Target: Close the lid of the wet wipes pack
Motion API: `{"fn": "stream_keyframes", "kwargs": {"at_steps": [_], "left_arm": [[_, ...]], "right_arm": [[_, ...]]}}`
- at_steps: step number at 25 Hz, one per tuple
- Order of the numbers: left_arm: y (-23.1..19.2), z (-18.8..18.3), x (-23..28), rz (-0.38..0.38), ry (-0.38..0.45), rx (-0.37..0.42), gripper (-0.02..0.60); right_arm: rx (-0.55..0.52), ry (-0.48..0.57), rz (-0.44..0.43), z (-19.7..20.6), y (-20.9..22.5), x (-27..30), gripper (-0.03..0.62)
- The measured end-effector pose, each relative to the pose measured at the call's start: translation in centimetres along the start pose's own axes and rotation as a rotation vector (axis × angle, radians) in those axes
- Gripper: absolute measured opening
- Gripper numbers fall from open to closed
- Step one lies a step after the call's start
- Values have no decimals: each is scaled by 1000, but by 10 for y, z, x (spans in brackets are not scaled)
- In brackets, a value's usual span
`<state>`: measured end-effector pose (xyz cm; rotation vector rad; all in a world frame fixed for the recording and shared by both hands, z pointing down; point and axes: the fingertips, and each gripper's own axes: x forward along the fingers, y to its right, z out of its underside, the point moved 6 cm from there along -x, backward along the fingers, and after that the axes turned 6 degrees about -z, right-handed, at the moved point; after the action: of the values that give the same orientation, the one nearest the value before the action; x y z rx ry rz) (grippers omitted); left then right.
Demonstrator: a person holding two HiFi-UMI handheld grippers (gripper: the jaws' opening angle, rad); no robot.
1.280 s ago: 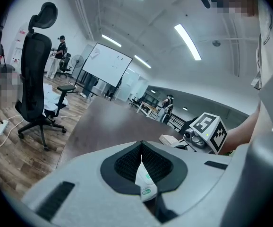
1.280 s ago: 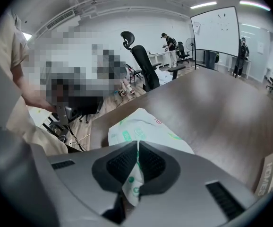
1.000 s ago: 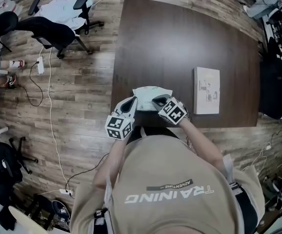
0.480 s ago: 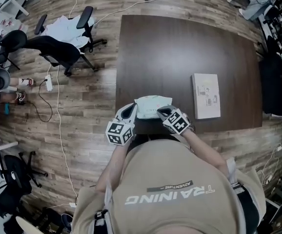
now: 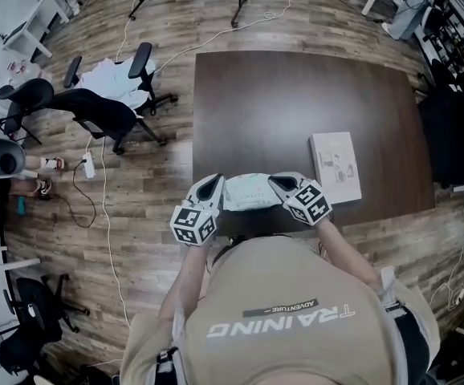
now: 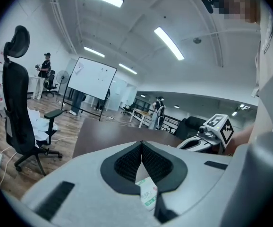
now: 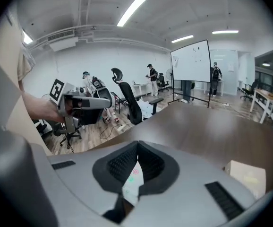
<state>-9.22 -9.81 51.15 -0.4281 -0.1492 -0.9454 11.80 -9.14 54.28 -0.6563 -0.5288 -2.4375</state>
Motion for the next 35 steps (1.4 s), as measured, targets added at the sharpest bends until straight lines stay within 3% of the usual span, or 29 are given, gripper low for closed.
{"fn": "stream_keyframes", "kwargs": {"at_steps": [6,20,26,30,35], "left_arm": [[17,-42,7,35,40,52,11],[44,-136,5,74,210,180,11],[57,-172,0,98,297,221,11],[63,-186,-1,107,312,285,11],[69,-197,-4,120,333,311,11]], "right_arm": [[12,191,12,-62,2,-42,14],[-114,420,53,-140,-5,-93,14],[-178,484,92,-166,-8,-111,14],[-180,516,109,-173,-5,-120,14],[-171,529,118,-174,-4,-124,14]]}}
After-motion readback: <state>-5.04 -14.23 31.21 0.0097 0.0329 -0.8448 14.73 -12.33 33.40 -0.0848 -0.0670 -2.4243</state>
